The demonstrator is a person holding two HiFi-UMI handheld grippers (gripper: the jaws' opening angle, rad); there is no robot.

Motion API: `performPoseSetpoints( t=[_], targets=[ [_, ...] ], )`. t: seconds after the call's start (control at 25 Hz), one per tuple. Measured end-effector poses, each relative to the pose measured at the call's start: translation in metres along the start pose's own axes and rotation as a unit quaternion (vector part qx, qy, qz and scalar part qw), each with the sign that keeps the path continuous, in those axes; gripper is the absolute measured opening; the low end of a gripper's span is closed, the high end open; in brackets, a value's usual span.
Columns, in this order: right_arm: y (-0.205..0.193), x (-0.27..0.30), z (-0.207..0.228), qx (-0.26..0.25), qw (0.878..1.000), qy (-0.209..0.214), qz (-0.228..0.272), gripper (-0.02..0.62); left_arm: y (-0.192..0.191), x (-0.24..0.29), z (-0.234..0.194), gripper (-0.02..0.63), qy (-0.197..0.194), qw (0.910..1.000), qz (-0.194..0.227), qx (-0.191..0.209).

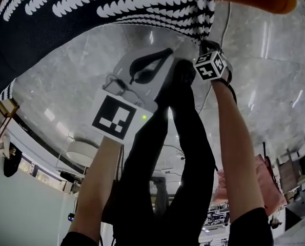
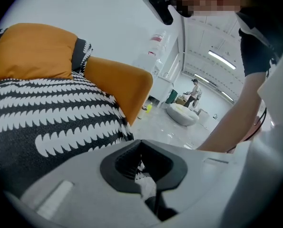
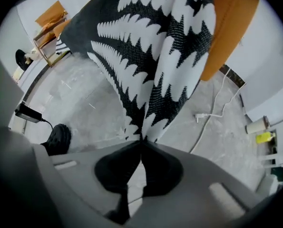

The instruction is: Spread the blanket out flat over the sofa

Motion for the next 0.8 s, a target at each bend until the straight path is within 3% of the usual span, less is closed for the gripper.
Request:
performPoseSetpoints(
  t=[0.24, 0.4, 0.52, 0.68, 0.8],
  targets=[
    [-0.011, -0.004, 0.004, 0.022, 0.999, 0.013, -0.019, 0.009, 0.002, -0.002, 0.011, 0.006, 0.007, 0.9999, 0.001, -0.010],
    [0.004, -0.002, 0.007, 0.026, 0.999, 0.024, -0.020, 0.009, 0.004, -0.008, 0.003, 0.006, 0.013, 0.9999, 0.002, -0.009],
    [-0.011, -0.004, 0.013, 0.044, 0.998, 0.030, -0.016, 0.009, 0.001, 0.000, 0.014, 0.006, 0.014, 0.9997, -0.005, -0.017],
    [-0.015, -0.019, 0.017, 0.003, 1.000, 0.005, -0.020, 0.009, 0.005, -0.002, 0.022, 0.006, 0.015, 0.9997, 0.001, -0.020],
    [-0.008, -0.032, 0.015, 0.005, 1.000, -0.007, -0.010, 0.014, 0.008, -0.012, 0.021, 0.006, 0.020, 0.9995, 0.006, -0.023]
  ],
)
Point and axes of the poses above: the fingertips, and each gripper's own axes: x forward along the fingers, z to its right, y out of its top, the point moved 5 cm from there along -x, backward along the fingers, and after that the axes turned 8 degrees about y, right-handed, at the moved point
